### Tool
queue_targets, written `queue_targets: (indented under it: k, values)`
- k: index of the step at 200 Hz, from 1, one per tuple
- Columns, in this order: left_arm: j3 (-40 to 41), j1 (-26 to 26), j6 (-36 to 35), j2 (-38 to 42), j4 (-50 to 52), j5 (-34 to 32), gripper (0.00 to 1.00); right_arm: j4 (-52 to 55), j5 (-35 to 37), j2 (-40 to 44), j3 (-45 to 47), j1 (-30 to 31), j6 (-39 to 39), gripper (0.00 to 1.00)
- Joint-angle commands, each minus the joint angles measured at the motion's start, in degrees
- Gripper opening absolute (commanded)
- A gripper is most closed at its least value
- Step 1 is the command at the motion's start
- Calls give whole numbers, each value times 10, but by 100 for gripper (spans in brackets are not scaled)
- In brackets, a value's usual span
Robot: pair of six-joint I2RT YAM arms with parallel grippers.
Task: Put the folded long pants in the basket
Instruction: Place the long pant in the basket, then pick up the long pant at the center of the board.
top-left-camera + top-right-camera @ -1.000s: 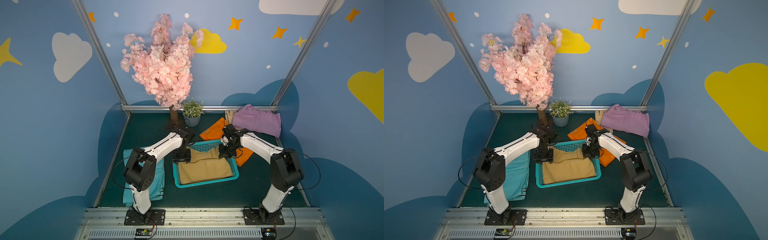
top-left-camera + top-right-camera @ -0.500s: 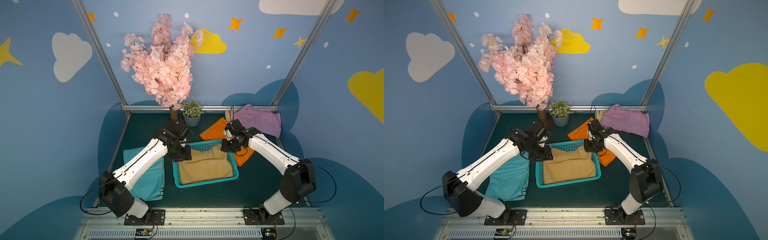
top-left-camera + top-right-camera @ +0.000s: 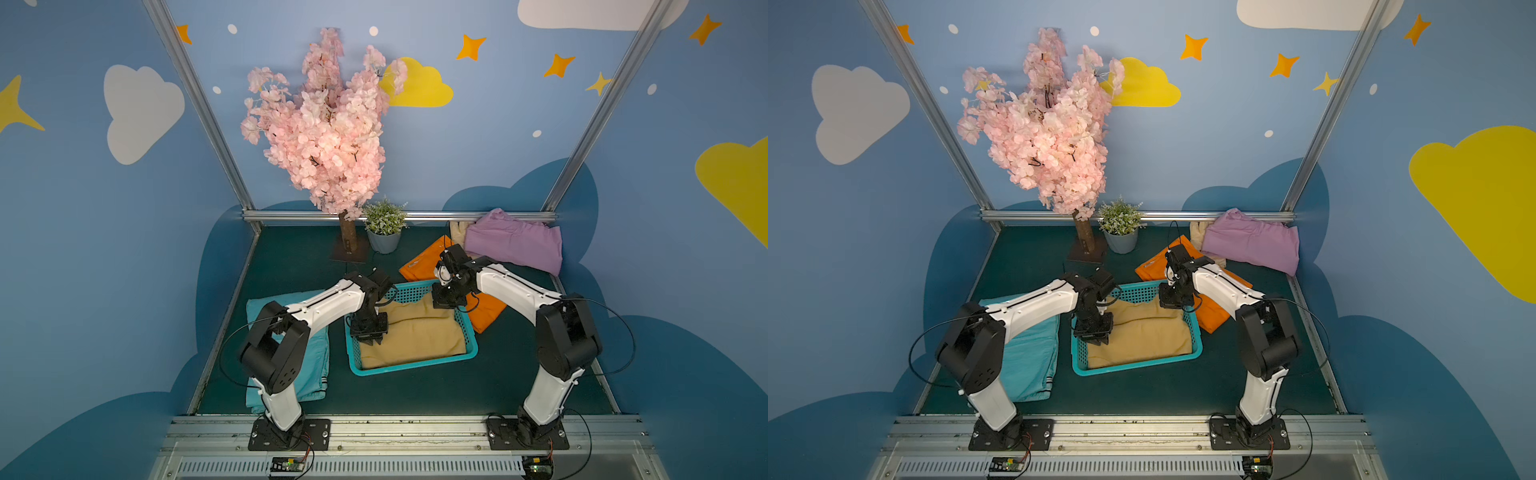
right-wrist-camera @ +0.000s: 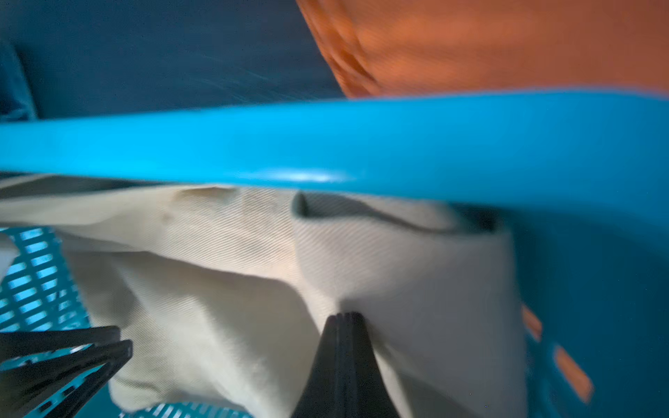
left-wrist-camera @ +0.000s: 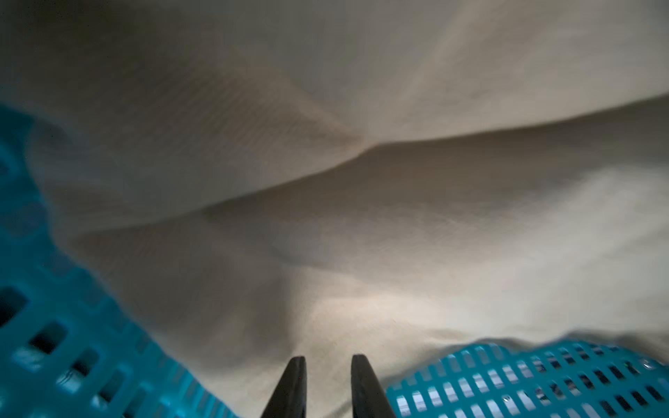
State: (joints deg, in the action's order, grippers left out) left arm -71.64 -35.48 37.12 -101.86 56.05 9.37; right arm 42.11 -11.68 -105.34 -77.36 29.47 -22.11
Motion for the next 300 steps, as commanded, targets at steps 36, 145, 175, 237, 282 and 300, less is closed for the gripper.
queue_targets:
  k: [36, 145, 175, 237, 282, 300]
  values:
    - [-10, -23, -18, -16, 20, -1, 26, -11, 94, -62, -23, 0, -42, 0]
    - [-37, 10, -13, 196, 11, 54, 53, -98, 61, 130, 37, 23, -20, 17]
    - [23, 80, 30, 297, 25, -35, 57, -81, -22, 156, 34, 43, -59, 29]
    - [222, 266, 99, 504, -1, -42, 65, -67, -53, 103, -38, 195, -85, 37]
    - [261, 340, 94, 517, 0, -34, 64, -71, 59, 62, -79, 330, -33, 40]
    - [266, 378, 86, 550, 1, -50, 63, -74, 55, 50, -94, 379, 17, 41]
